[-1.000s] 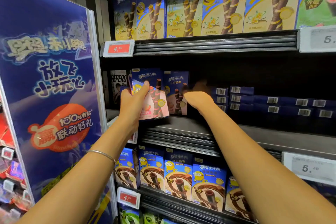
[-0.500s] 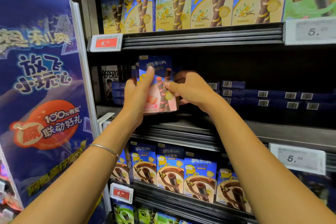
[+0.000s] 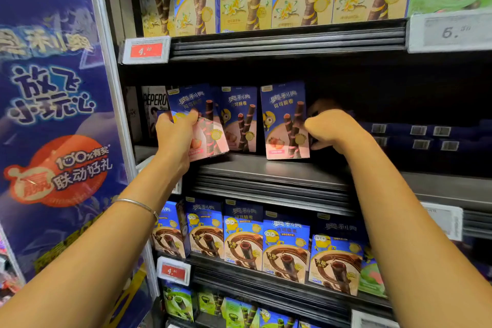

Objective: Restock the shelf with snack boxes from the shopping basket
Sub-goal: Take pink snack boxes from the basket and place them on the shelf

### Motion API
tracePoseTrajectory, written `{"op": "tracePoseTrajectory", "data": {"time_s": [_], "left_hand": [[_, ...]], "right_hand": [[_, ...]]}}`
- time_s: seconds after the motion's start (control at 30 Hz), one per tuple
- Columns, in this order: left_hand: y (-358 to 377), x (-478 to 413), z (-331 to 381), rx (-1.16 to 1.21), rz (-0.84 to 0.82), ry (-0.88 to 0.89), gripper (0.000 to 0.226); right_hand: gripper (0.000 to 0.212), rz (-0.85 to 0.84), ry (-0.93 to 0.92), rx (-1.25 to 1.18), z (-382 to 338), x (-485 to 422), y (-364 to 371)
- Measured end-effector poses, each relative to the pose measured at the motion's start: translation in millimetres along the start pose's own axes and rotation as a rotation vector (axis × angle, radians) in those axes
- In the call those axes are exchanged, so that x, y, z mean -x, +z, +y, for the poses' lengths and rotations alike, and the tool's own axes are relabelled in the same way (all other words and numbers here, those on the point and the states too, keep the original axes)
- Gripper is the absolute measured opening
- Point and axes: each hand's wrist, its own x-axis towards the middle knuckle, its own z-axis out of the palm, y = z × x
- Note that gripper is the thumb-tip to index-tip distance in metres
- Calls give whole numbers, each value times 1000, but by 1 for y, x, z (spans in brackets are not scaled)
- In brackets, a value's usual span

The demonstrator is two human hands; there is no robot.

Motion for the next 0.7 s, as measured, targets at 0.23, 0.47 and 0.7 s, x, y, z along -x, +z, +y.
{"op": "tracePoseTrajectory", "data": {"time_s": [0.23,0.47,0.7], "left_hand": [[7,4,1,26,-33,-15,21],[6,5,-1,24,-80,-18,17],[11,7,-2,18,-140,-26,19]], "right_hand": [[43,69,-48,138,-1,-11,18],[55,67,-6,339,-11,-24,30],[35,99,-8,326,-5,-23,25]]}}
